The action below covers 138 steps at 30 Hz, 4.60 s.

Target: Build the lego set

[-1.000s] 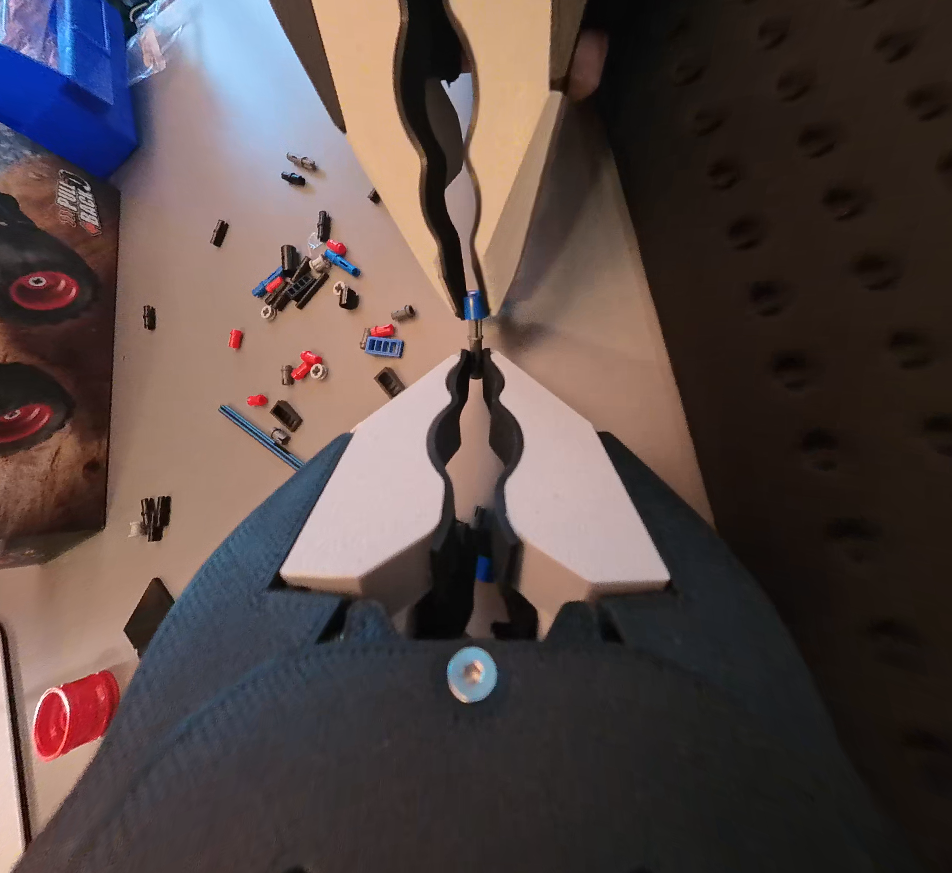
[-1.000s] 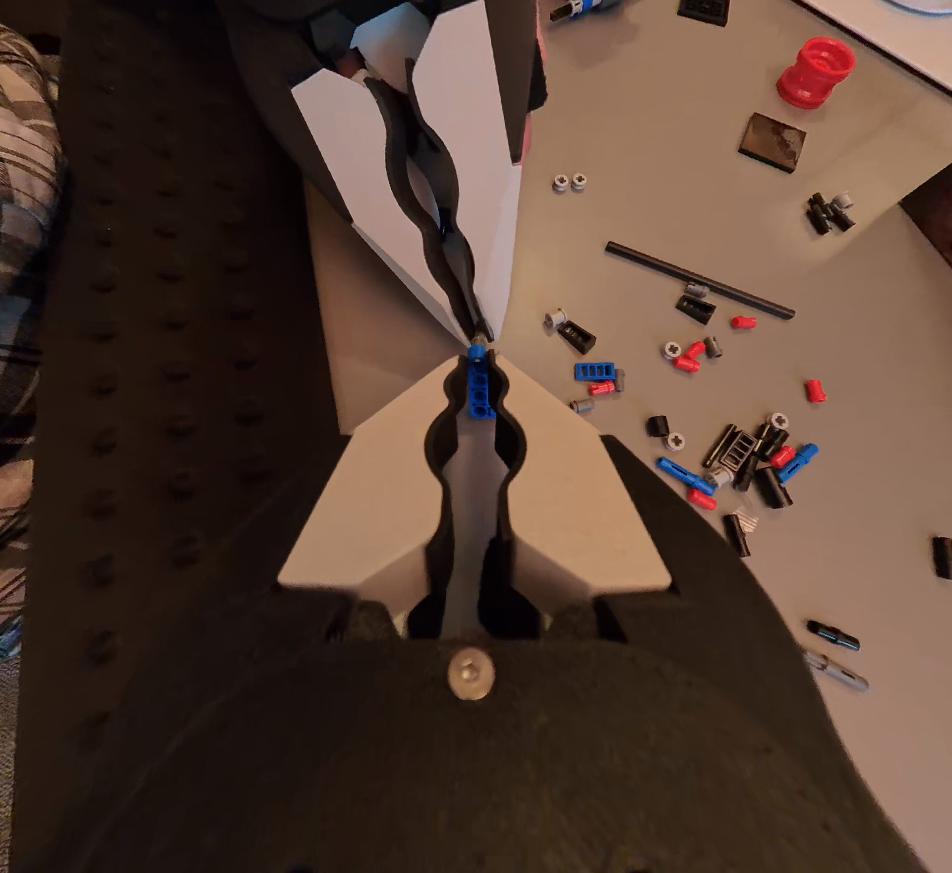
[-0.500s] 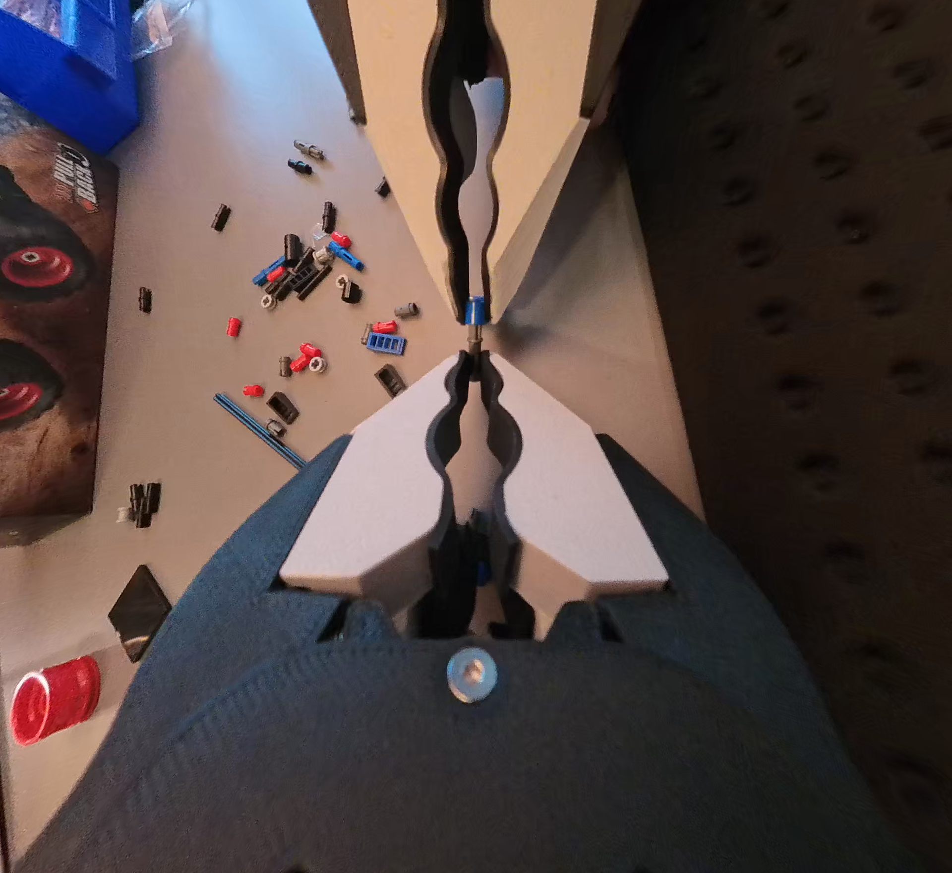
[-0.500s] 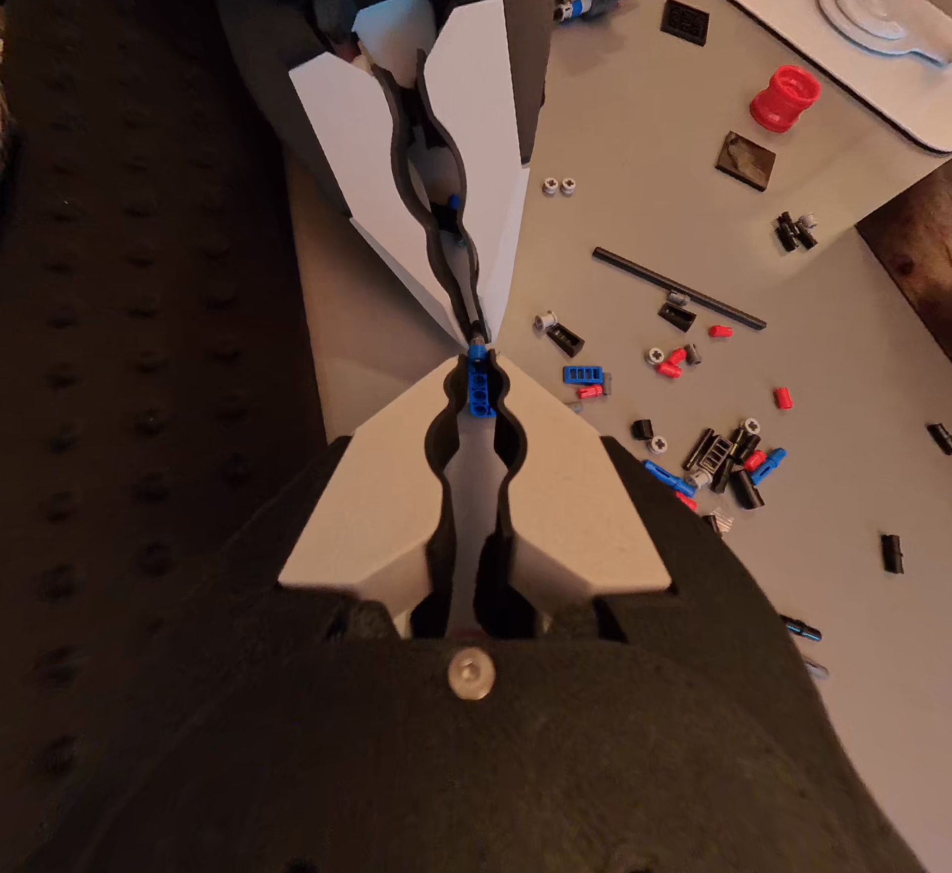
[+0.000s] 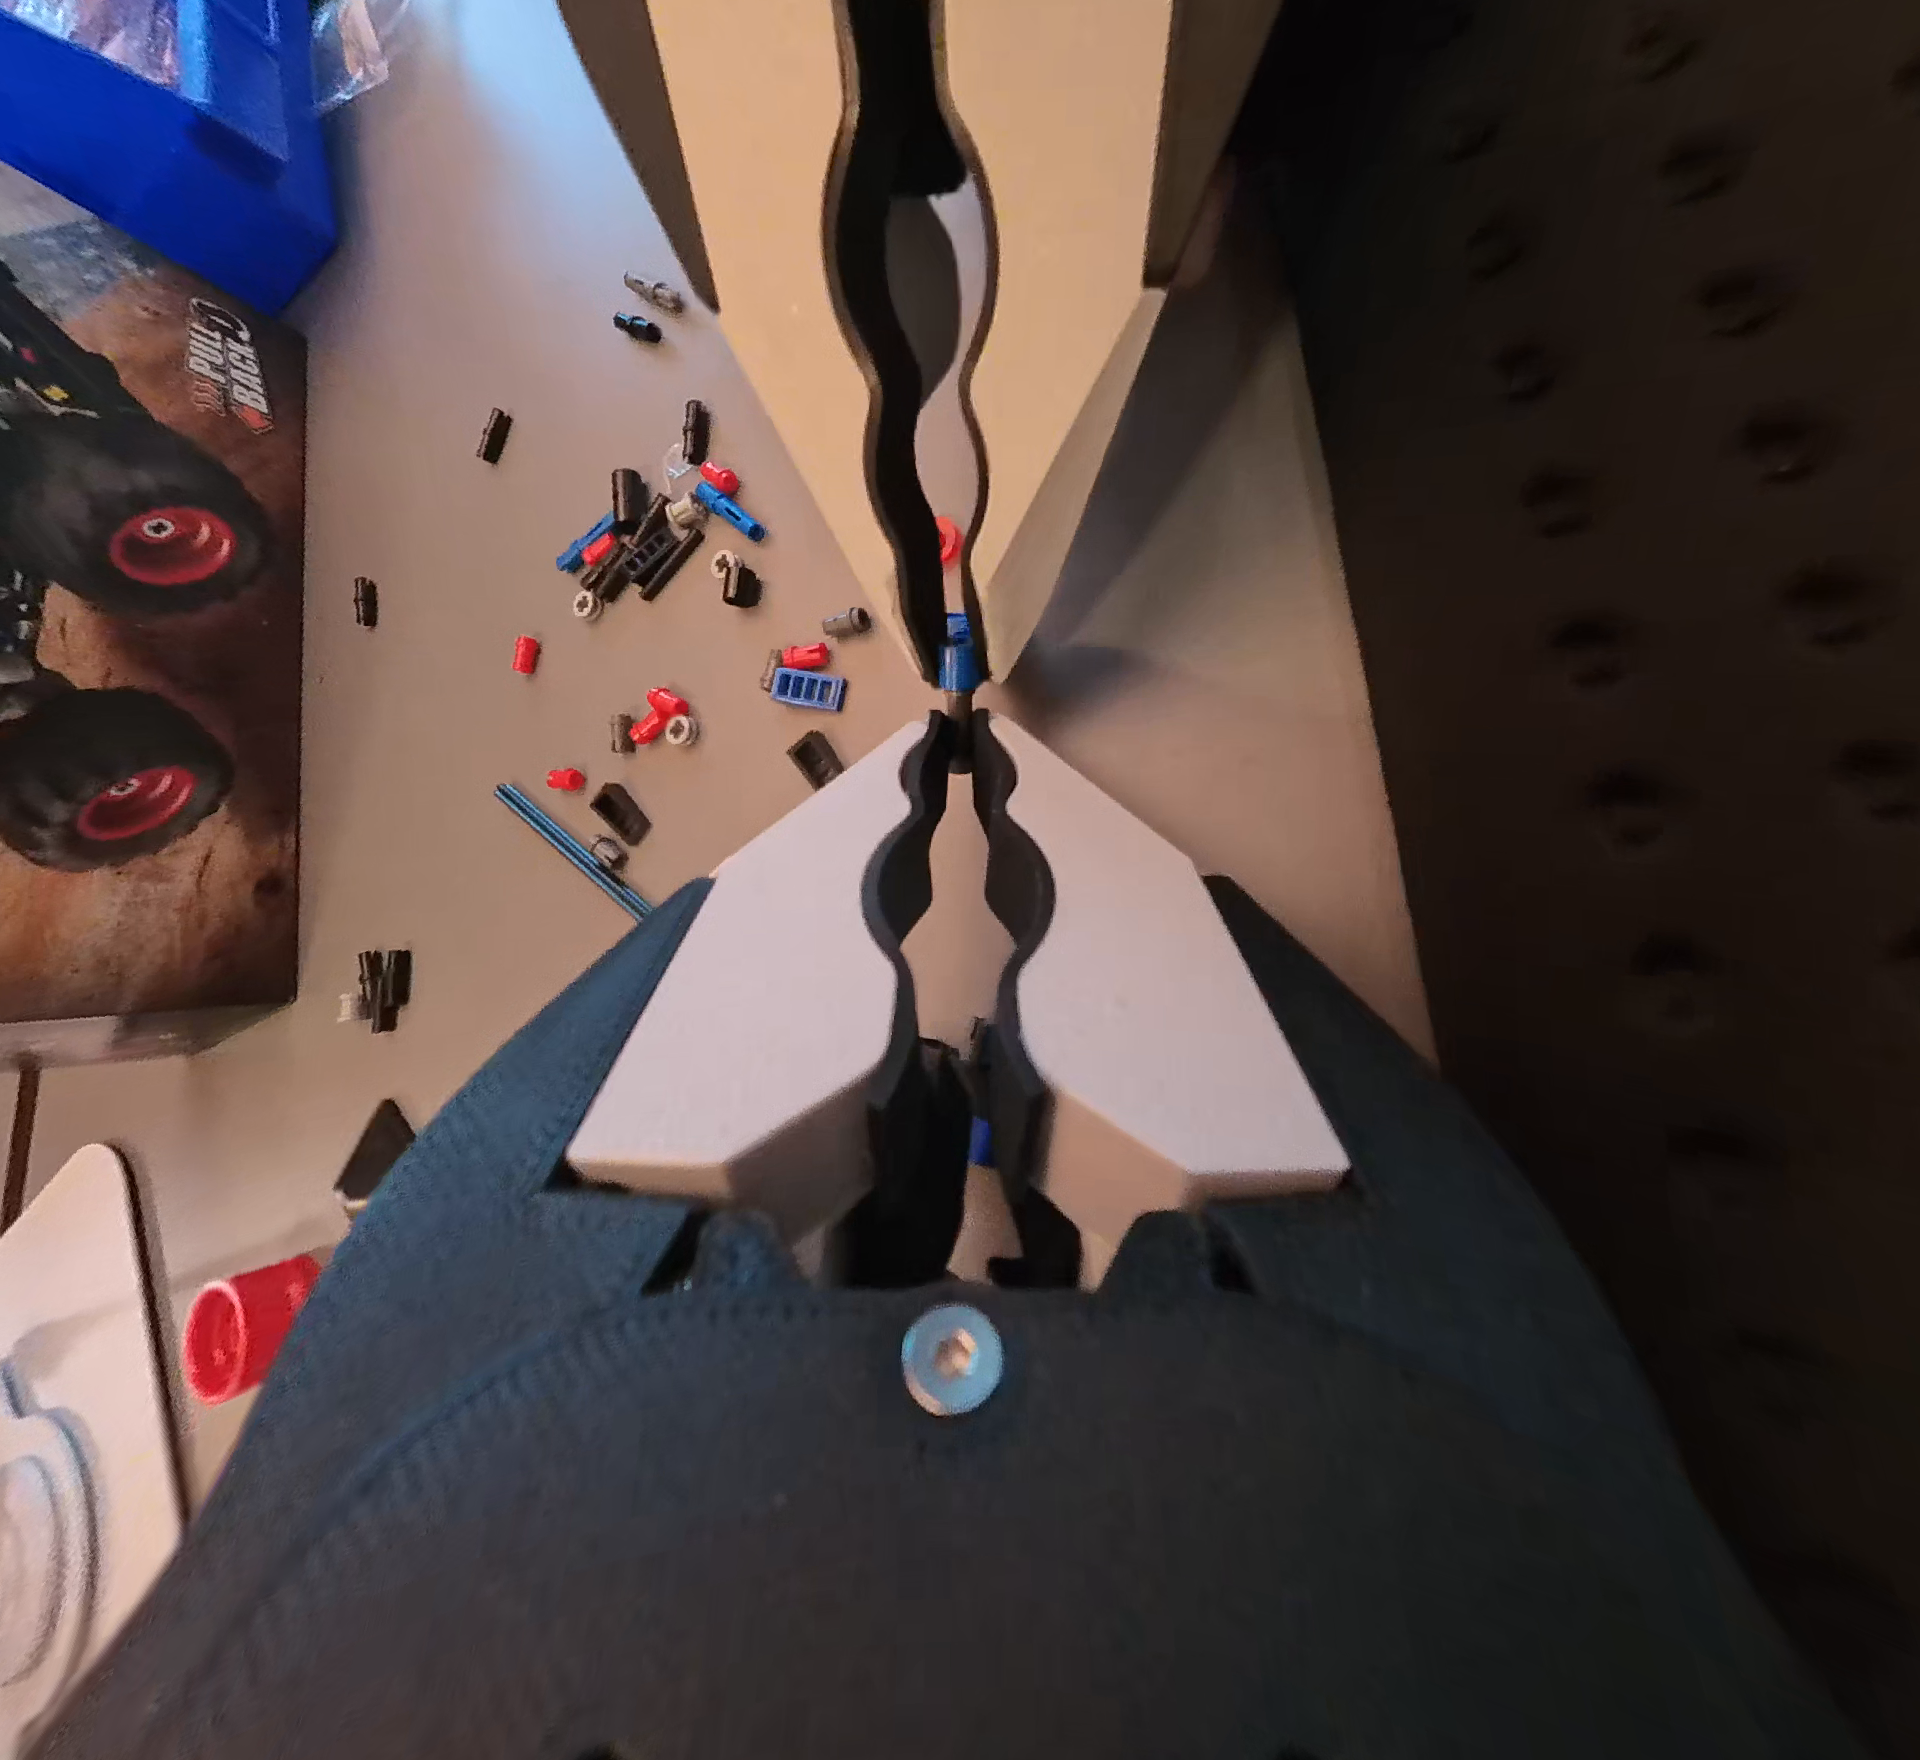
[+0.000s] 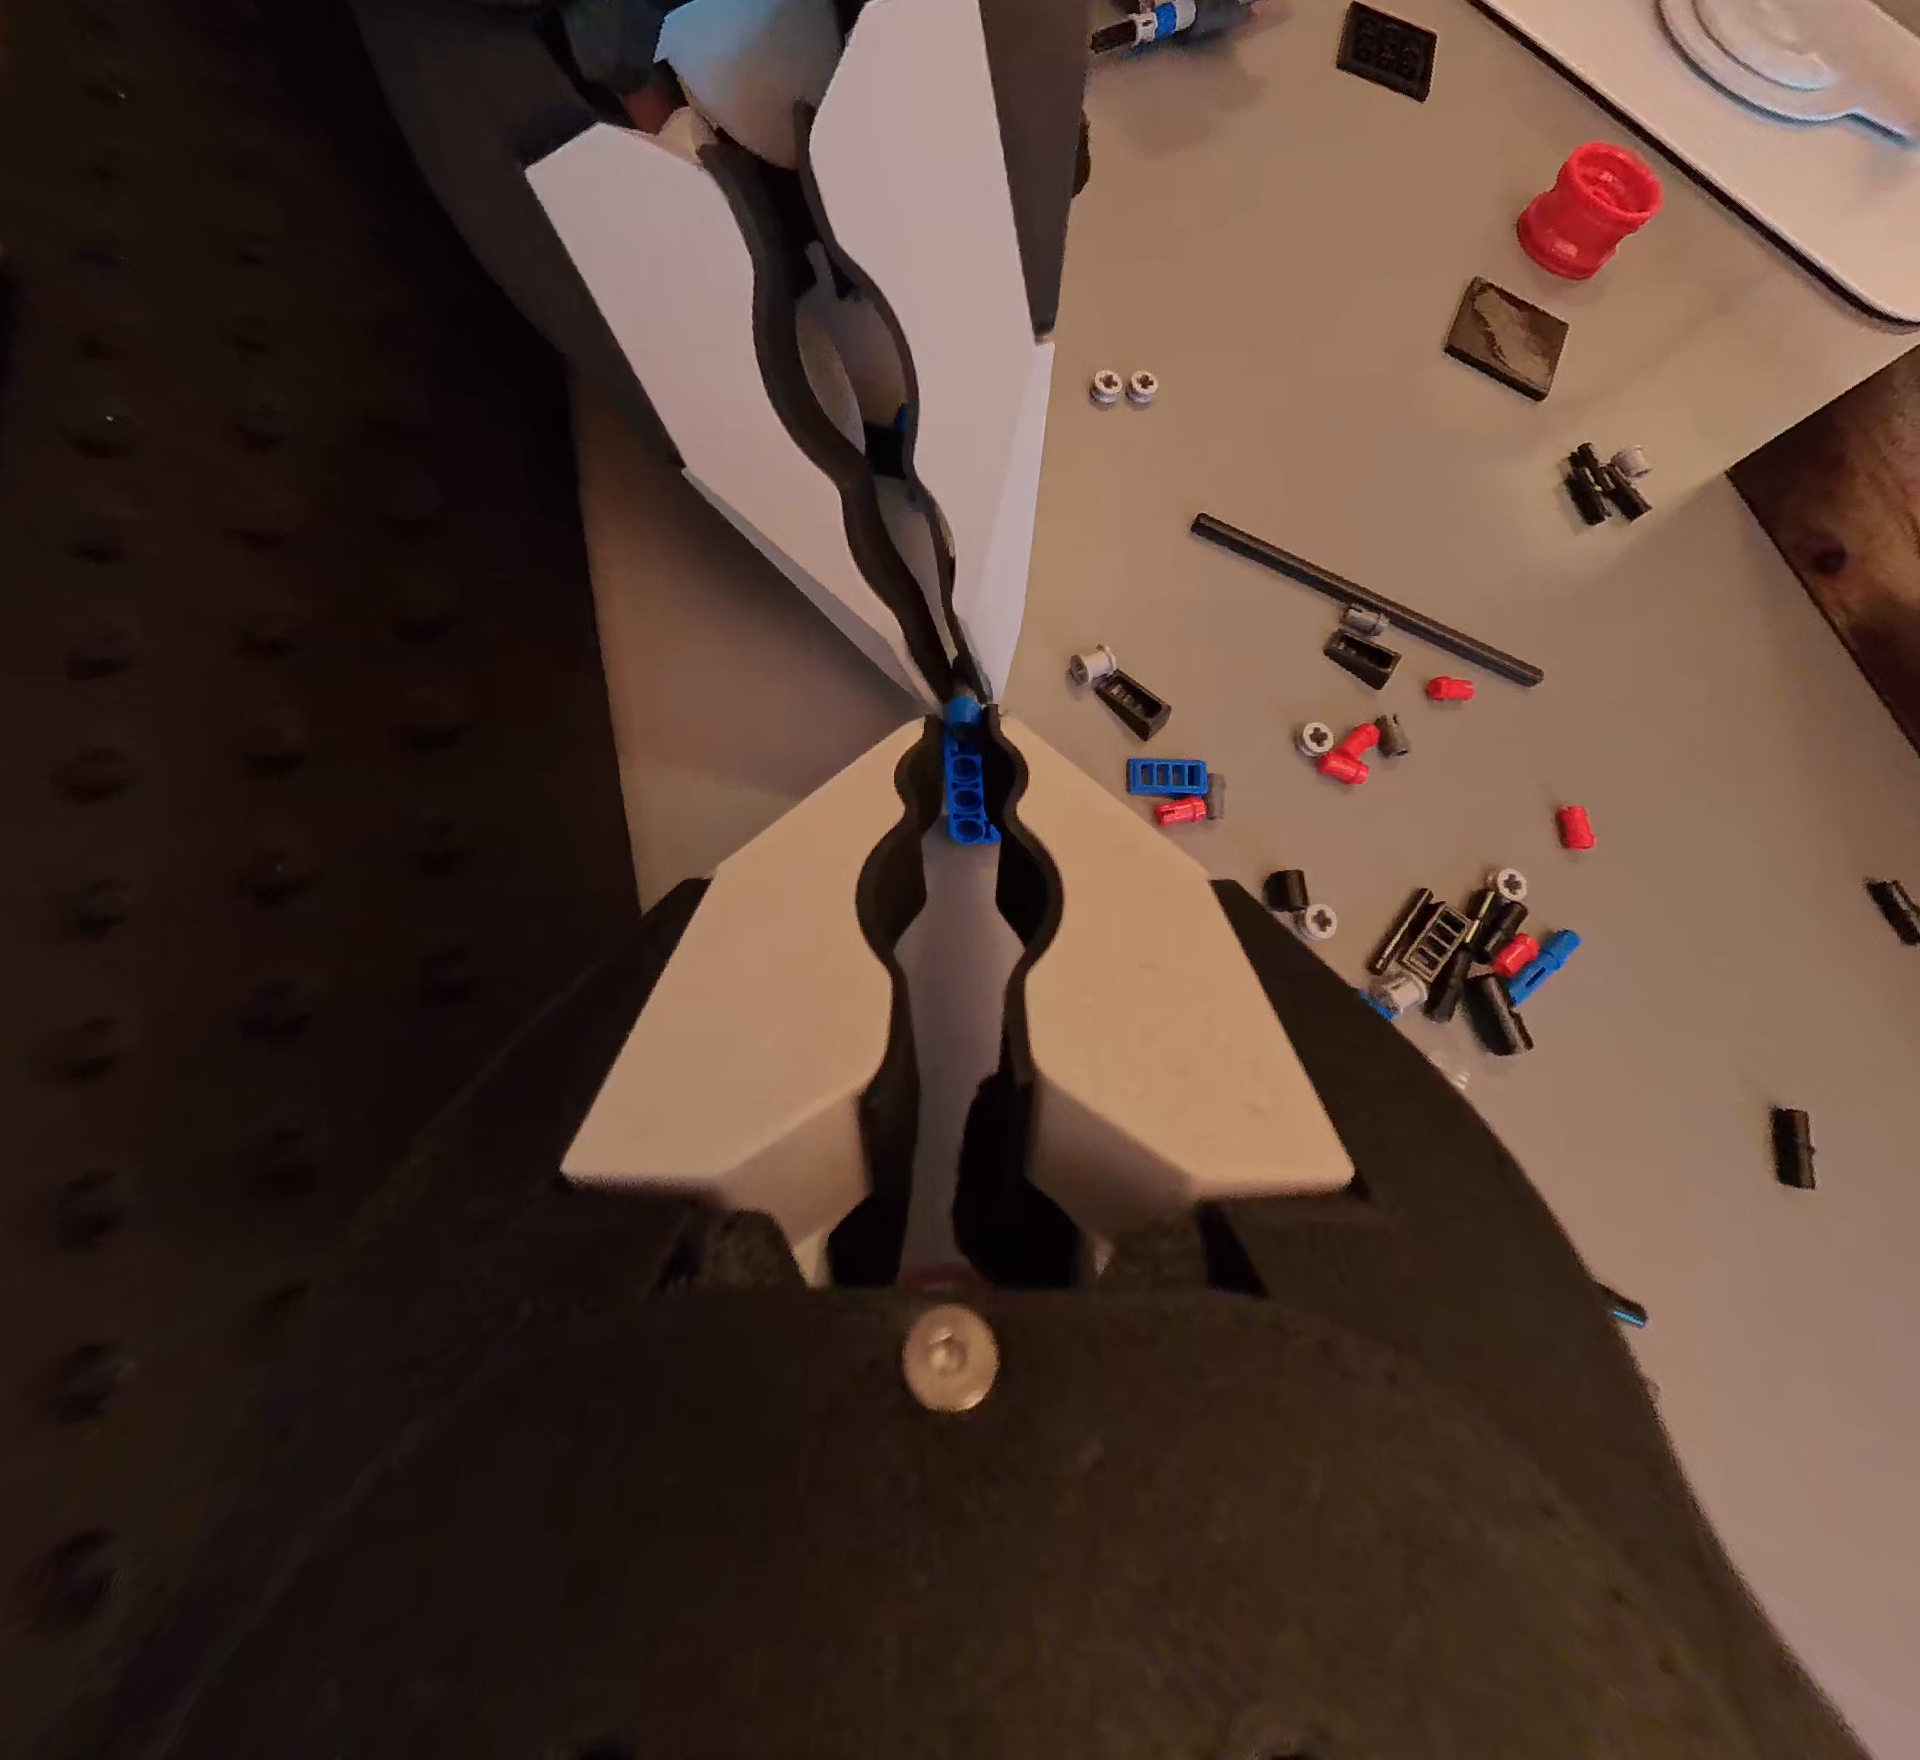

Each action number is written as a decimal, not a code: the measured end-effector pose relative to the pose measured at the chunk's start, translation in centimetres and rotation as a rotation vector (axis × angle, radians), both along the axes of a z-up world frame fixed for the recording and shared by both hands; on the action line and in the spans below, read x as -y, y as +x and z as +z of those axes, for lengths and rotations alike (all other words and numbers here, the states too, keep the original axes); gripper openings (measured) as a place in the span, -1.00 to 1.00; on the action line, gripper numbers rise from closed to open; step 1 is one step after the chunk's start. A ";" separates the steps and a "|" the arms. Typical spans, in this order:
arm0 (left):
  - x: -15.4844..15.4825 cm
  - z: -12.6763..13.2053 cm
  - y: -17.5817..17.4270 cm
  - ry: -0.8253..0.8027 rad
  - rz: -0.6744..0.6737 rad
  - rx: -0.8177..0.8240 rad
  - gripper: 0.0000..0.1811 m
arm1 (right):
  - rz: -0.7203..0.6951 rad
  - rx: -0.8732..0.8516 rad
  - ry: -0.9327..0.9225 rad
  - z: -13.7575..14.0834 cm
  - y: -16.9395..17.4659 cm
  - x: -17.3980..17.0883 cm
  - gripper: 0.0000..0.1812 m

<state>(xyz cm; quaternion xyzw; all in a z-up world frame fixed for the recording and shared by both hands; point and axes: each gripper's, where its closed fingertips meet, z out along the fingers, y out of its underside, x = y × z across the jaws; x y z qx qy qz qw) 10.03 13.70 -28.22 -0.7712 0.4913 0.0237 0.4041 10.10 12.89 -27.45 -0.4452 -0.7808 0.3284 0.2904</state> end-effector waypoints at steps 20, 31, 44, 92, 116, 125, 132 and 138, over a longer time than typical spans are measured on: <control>-3.0 2.1 -0.9 0.116 0.029 0.061 -0.80 | 0.040 -0.279 -0.167 3.9 1.5 -1.8 -0.95; -4.0 2.1 -0.4 0.134 0.045 0.080 -0.71 | 0.004 -0.345 -0.199 5.1 1.9 -2.8 -0.94; -4.4 2.7 -0.2 0.180 0.052 0.085 -0.69 | -0.037 -0.365 -0.204 5.4 2.1 -3.7 -0.94; -3.7 6.0 -9.6 0.327 0.272 0.118 -0.55 | -0.109 -0.204 -0.455 7.6 -10.6 -3.0 -0.95; -4.7 4.7 -10.1 0.368 0.275 0.002 -0.83 | -0.115 -0.060 -0.578 5.1 -11.1 -1.5 -0.94; -4.5 4.5 -10.3 0.332 0.278 0.039 -0.85 | -0.121 -0.067 -0.578 5.1 -11.2 -1.8 -0.94; -4.6 4.6 -11.1 0.333 0.304 0.050 -0.75 | -0.141 -0.078 -0.576 5.1 -11.1 -2.6 -0.94; -4.4 4.4 -10.9 0.323 0.278 0.042 -0.84 | -0.137 -0.079 -0.574 5.1 -11.1 -2.6 -0.94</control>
